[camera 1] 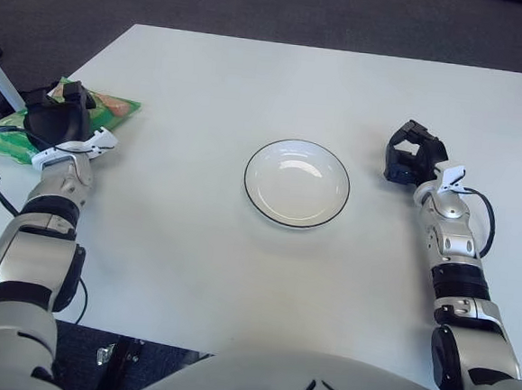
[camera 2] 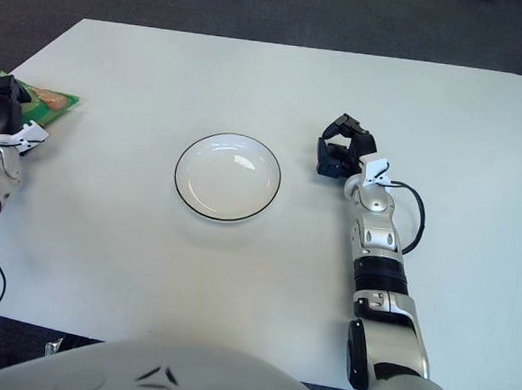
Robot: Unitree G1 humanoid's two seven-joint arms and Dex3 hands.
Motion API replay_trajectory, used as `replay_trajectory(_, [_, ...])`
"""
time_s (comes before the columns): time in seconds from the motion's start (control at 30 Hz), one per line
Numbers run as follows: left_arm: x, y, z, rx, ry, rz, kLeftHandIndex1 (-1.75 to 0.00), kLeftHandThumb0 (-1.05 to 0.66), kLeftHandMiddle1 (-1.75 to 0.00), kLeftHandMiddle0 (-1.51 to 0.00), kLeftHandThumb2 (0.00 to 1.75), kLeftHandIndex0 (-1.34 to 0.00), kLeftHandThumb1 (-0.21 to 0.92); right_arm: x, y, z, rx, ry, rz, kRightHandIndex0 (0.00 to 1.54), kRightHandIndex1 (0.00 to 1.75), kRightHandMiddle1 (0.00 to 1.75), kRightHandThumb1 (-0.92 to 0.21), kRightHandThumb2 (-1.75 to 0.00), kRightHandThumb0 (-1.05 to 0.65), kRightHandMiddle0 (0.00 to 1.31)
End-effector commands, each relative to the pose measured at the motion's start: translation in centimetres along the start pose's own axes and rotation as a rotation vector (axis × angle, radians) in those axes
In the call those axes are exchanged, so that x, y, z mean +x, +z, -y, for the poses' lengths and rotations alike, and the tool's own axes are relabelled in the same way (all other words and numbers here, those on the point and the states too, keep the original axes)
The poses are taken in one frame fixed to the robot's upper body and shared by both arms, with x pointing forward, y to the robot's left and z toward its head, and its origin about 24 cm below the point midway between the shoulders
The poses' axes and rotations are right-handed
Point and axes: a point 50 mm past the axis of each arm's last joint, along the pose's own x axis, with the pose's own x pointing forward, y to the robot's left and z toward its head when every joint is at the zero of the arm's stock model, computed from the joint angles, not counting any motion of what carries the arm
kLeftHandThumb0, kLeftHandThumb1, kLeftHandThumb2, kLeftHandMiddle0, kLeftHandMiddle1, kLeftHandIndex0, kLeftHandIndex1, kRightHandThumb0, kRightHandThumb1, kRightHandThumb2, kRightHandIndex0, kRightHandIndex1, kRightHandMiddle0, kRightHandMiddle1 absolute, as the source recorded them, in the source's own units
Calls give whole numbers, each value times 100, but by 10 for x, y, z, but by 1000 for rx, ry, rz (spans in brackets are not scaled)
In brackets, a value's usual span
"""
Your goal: Put the snack into the plate.
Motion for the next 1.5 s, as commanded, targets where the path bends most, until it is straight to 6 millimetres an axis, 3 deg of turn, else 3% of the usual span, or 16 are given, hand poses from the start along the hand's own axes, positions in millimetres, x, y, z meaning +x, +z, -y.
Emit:
replay_trajectory(0.0, [-22, -3, 23, 10, -117, -4, -175, 0, -138, -100, 163, -74, -7, -16, -37, -3, -15, 18, -181, 128, 175, 175, -29, -135, -49, 64])
replay_trajectory(0.13, [-22, -1, 22, -2, -105, 11, -175, 0, -147, -97, 165, -70, -6, -16, -37, -3, -16, 17, -181, 127, 175, 175, -29, -135, -49, 64])
replay_trajectory(0.3, [-13, 15, 5, -84, 17, 95, -175, 0, -157, -92, 166, -67, -4, -17, -37, -3, -10, 18, -180, 127, 175, 175, -29, -135, -49, 64])
replay_trajectory(0.53, [-16, 21, 4, -137, 41, 111, -175, 0, -160, -92, 168, -67, -4, -18, -37, -3, -12, 18, -178, 127, 175, 175, -29, -135, -49, 64])
replay_trajectory(0.77, [-18, 40, -11, -193, 110, 187, -175, 0, -161, -95, 174, -70, -10, -18, -36, -4, -15, 23, -178, 127, 175, 175, -29, -135, -49, 64])
replay_trajectory(1.03, [-33, 57, -38, -237, 209, 292, -175, 0, -164, -95, 175, -70, -10, -17, -36, -5, -14, 23, -179, 127, 175, 175, -29, -135, -49, 64])
replay_trajectory(1.47, [-54, 77, -59, -418, 246, 435, -175, 0, -166, -94, 175, -70, -9, -15, -37, -7, -17, 25, -186, 127, 175, 175, -30, -134, -49, 63])
